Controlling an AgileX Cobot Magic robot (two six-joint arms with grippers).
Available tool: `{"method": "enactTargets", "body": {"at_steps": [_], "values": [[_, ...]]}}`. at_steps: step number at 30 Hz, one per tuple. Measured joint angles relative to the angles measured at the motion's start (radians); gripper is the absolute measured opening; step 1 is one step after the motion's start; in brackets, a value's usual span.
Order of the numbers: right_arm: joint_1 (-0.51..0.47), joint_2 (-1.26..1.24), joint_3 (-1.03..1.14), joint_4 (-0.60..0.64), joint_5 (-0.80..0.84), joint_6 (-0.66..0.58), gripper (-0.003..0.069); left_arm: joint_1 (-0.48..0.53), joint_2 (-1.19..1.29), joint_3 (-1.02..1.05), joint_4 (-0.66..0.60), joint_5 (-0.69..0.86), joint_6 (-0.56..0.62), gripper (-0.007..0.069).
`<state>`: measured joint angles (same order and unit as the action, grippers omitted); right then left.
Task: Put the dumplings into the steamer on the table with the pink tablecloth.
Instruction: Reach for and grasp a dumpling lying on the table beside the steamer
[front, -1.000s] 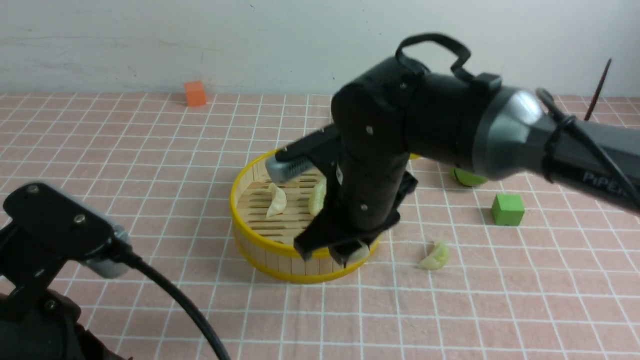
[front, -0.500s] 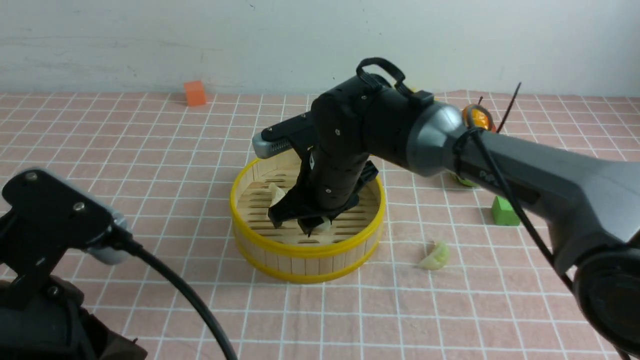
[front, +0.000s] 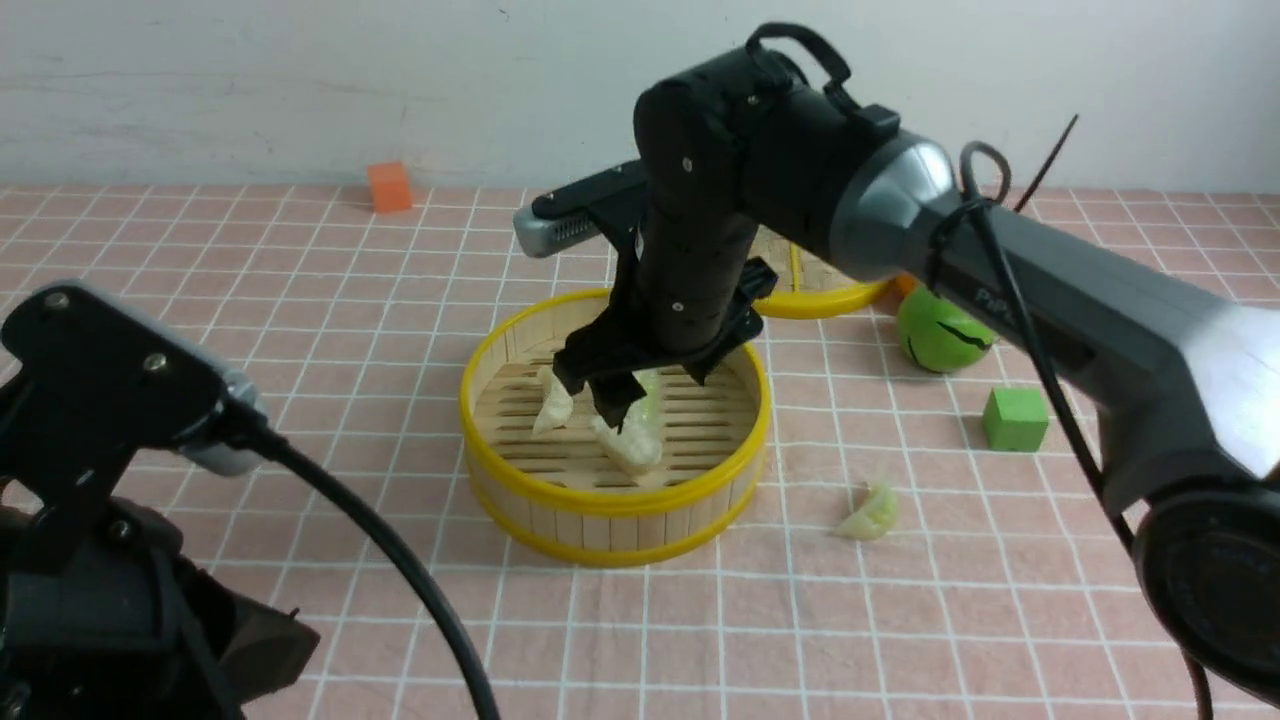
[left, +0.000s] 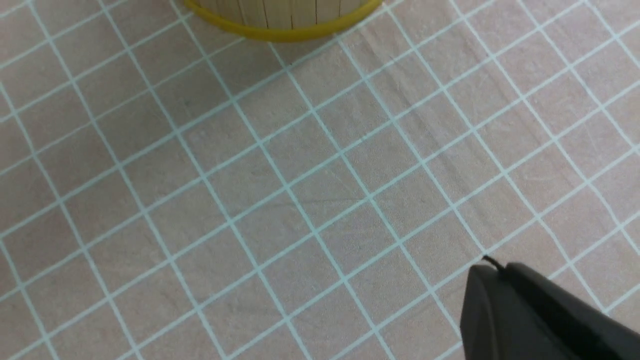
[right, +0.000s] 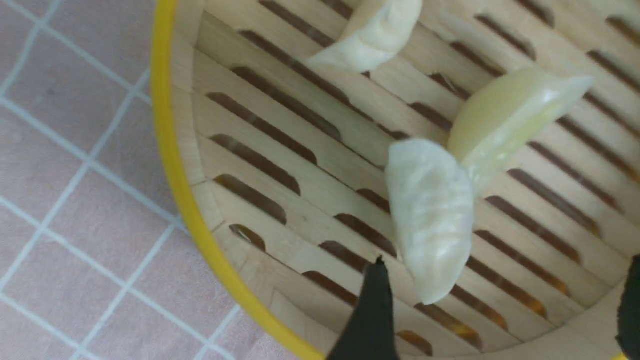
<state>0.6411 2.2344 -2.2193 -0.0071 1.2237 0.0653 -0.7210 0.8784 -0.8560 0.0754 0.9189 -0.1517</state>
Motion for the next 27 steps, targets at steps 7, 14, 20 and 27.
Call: {"method": "enactTargets", "body": {"at_steps": [7,14,20,27], "values": [[0.0,-0.218,0.194,0.095,0.01,-0.087,0.0521,0.0,0.0,0.0,0.0,-0.025,0.0,0.0001],[-0.019,-0.407,0.518,0.068,0.018,-0.065,0.0468,0.0,0.0,0.0,0.0,-0.025,0.0,0.0008],[-0.127,-0.406,0.706,0.041,-0.103,0.159,0.0472,0.0,0.0,0.0,-0.001,-0.016,0.0,0.0017],[-0.228,-0.299,0.721,0.024,-0.341,0.36,0.0501,0.0,0.0,0.0,-0.003,-0.015,0.0,0.0017]]}}
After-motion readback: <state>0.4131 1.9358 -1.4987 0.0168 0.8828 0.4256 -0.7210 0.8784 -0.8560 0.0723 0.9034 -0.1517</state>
